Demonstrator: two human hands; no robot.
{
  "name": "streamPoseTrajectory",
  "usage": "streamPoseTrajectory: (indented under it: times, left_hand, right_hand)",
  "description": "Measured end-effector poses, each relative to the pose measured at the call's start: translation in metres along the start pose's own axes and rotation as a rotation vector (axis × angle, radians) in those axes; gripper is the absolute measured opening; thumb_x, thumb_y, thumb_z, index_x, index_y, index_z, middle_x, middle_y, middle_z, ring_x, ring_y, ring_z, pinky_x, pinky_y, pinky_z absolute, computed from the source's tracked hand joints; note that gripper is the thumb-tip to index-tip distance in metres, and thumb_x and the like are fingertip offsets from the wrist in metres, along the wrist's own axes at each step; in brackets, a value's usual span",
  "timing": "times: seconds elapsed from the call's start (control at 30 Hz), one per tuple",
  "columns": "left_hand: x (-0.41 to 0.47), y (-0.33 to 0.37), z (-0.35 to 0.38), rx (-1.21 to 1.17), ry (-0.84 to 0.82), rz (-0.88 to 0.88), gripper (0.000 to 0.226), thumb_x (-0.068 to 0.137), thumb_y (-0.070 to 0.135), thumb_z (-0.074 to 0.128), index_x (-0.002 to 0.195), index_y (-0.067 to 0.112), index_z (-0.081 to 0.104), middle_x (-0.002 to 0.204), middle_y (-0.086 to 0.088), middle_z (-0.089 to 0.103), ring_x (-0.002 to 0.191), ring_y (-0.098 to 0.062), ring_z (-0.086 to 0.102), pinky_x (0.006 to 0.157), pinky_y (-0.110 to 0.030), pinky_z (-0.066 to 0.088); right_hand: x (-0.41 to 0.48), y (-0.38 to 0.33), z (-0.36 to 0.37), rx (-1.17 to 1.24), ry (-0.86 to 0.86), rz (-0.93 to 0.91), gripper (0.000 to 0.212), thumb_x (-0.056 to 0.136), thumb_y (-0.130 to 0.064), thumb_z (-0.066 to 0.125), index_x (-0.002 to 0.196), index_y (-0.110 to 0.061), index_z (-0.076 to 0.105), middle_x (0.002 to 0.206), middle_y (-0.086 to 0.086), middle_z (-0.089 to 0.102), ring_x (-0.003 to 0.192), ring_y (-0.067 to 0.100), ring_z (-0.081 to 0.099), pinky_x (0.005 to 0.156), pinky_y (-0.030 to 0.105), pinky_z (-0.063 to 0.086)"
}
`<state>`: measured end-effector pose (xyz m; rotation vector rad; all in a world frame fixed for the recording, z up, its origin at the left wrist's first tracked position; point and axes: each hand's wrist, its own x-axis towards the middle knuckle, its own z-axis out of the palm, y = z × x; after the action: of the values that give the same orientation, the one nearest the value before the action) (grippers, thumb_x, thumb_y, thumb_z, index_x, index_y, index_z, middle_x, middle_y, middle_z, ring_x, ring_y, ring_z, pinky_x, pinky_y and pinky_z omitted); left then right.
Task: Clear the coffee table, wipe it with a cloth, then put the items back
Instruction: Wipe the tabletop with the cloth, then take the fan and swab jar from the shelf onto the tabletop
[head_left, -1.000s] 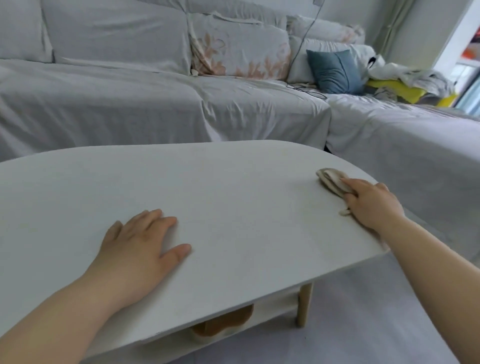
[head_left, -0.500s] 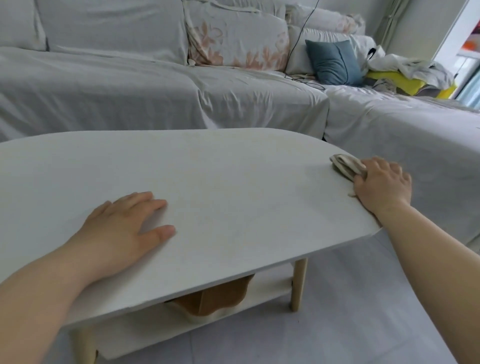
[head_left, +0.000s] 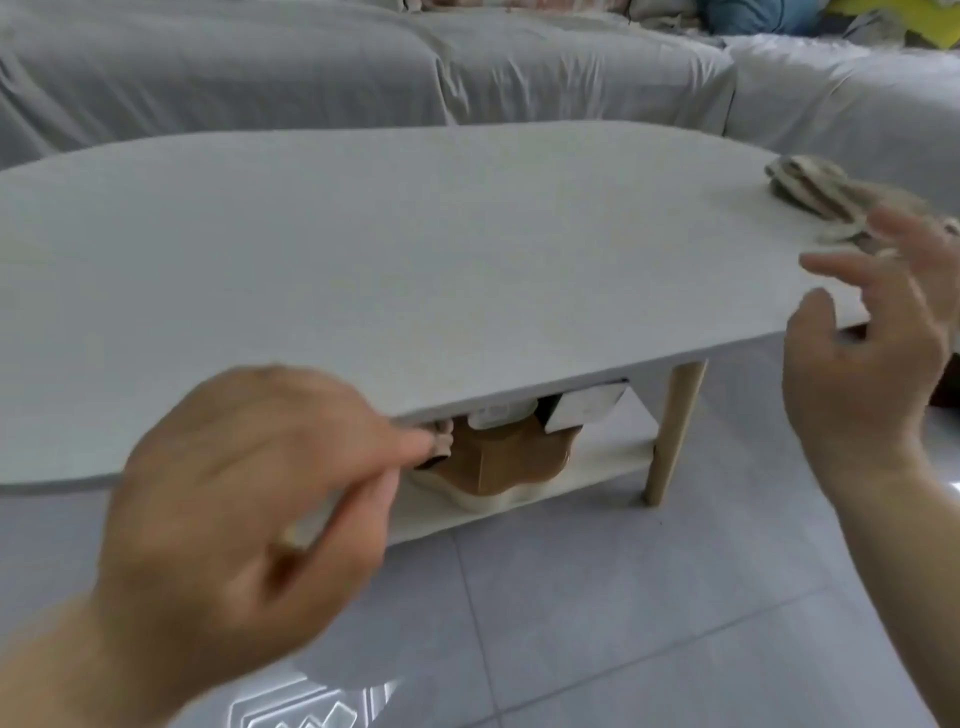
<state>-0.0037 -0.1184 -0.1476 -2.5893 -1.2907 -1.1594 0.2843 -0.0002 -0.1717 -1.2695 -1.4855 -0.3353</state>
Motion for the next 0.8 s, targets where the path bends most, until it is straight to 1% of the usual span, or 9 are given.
streamPoseTrajectory:
  times: [0.07,0.13,0.17,0.27,0.37,0.43,0.57,0.67,0.8]
  left_hand:
    - [-0.018,0.004,0.016,-0.061,-0.029,0.026,0.026,0.087,0.021,0.04,0.083,0.015,0.065,0.056,0.006,0.063,0.065,-0.01,0.052,0.065,-0.024,0.044]
    - [-0.033,0.0,0.042,-0.122,-0.087,-0.068,0.025,0.078,0.019,0.048,0.07,0.012,0.071,0.051,0.003,0.062,0.059,-0.008,0.05,0.057,-0.021,0.042]
    - [-0.038,-0.004,0.057,-0.17,-0.124,-0.188,0.025,0.073,0.023,0.049,0.067,0.015,0.072,0.052,0.008,0.063,0.06,-0.007,0.051,0.056,-0.017,0.042]
    - [-0.048,-0.028,0.097,-0.3,-0.121,-0.667,0.022,0.069,0.04,0.048,0.069,0.033,0.068,0.061,0.029,0.063,0.068,0.007,0.054,0.058,-0.004,0.037]
    - [-0.049,-0.057,0.131,-0.251,-0.038,-0.885,0.016,0.083,0.028,0.051,0.074,0.039,0.058,0.074,0.017,0.063,0.074,-0.006,0.055,0.063,-0.021,0.039]
    - [-0.041,-0.07,0.145,-0.228,0.043,-0.986,0.012,0.085,0.026,0.049,0.09,0.032,0.058,0.084,0.011,0.058,0.08,-0.012,0.052,0.065,-0.023,0.036]
    - [-0.02,-0.096,0.164,-0.364,0.192,-1.246,0.048,0.084,0.035,0.05,0.128,0.019,0.039,0.126,-0.002,0.048,0.103,-0.017,0.046,0.077,-0.023,0.033]
    - [-0.016,-0.106,0.175,-0.408,0.174,-1.361,0.066,0.082,0.044,0.052,0.137,0.019,0.026,0.142,-0.011,0.037,0.125,-0.028,0.04,0.094,-0.034,0.034]
    - [-0.016,-0.108,0.183,-0.406,0.136,-1.412,0.077,0.081,0.047,0.052,0.141,0.016,0.015,0.145,-0.013,0.034,0.128,-0.031,0.038,0.095,-0.035,0.033]
  right_hand:
    - [-0.04,-0.008,0.001,0.028,0.068,-0.056,0.016,0.075,0.004,0.049,0.082,0.005,0.063,0.105,0.007,0.053,0.102,0.043,0.047,0.1,0.038,0.033]
    - [-0.082,-0.016,0.011,0.098,-0.028,-0.036,0.017,0.074,0.003,0.047,0.078,0.007,0.063,0.091,0.028,0.058,0.096,0.031,0.046,0.096,0.016,0.027]
    - [-0.101,-0.02,0.017,0.137,-0.124,-0.007,0.018,0.074,0.001,0.046,0.077,0.007,0.063,0.088,0.03,0.058,0.093,0.027,0.045,0.092,0.012,0.028]
    - [-0.145,-0.026,0.044,0.177,-0.47,0.068,0.017,0.074,-0.002,0.05,0.081,0.005,0.063,0.088,0.025,0.062,0.093,0.025,0.051,0.087,0.018,0.034]
    - [-0.158,-0.029,0.074,0.187,-0.71,0.129,0.021,0.073,-0.002,0.058,0.092,0.004,0.061,0.107,0.024,0.06,0.103,0.04,0.052,0.088,0.034,0.04]
    - [-0.155,-0.032,0.093,0.18,-0.75,0.131,0.027,0.077,-0.006,0.058,0.102,0.003,0.058,0.12,0.024,0.053,0.112,0.042,0.046,0.091,0.039,0.038]
    - [-0.132,-0.037,0.126,0.103,-0.723,0.161,0.048,0.082,-0.017,0.056,0.126,-0.005,0.043,0.144,0.018,0.033,0.134,0.034,0.024,0.108,0.035,0.019]
    - [-0.115,-0.037,0.146,0.03,-0.743,0.077,0.06,0.084,-0.028,0.052,0.136,-0.008,0.03,0.149,0.014,0.024,0.14,0.029,0.011,0.113,0.033,0.006]
    - [-0.106,-0.041,0.167,0.015,-0.797,0.122,0.069,0.086,-0.036,0.049,0.14,-0.01,0.017,0.151,0.01,0.019,0.141,0.026,0.009,0.115,0.036,0.011]
